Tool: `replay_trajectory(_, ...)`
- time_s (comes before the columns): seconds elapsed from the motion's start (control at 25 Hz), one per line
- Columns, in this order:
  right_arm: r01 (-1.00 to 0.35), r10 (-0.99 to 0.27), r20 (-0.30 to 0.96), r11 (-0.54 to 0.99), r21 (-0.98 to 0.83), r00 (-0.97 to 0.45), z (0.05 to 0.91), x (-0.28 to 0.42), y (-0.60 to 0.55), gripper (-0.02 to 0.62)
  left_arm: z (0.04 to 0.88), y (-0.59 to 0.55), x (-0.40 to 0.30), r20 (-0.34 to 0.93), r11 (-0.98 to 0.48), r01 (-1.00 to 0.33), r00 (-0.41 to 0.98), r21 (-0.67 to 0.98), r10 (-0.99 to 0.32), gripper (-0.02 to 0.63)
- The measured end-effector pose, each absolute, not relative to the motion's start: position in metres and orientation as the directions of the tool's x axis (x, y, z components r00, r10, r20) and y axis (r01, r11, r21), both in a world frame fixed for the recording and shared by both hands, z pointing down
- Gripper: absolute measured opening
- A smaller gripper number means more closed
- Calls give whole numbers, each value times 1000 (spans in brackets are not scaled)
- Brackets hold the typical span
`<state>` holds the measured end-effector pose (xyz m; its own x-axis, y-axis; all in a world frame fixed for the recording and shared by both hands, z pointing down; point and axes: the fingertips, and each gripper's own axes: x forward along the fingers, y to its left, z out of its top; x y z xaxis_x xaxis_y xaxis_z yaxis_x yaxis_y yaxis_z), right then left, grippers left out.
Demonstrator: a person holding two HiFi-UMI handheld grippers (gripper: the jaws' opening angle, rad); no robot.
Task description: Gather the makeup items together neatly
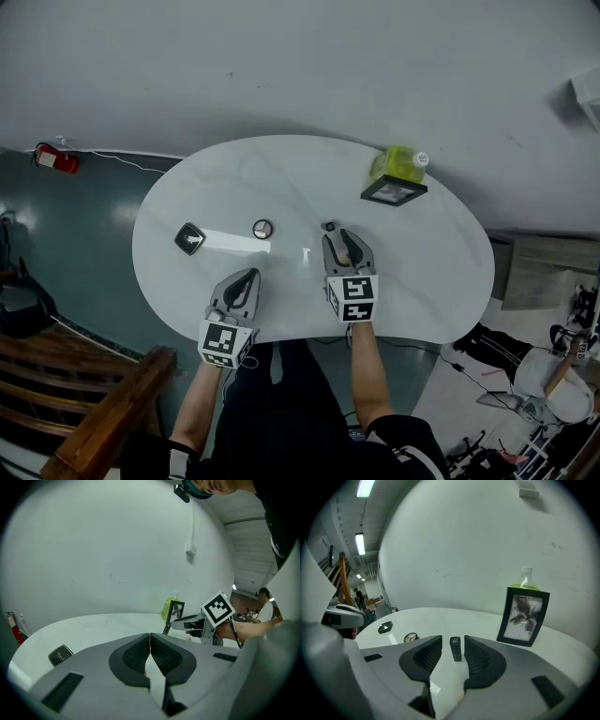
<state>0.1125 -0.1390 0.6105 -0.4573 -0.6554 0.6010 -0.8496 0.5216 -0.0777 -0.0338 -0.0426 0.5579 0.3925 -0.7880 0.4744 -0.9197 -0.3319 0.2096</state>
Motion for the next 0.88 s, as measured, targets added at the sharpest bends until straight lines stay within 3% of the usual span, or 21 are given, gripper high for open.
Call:
replay_trajectory(0.68,-837,-600,683,547,-31,-417,636,105,-163,137,571,-57,-48,504,-274,-933,357,233,-787,20)
replay_trajectory(0.88,-839,-611,680,544,-11,-405,636,105,-163,106,573,-56,-49,501,-273,-932,358,237,-788,20)
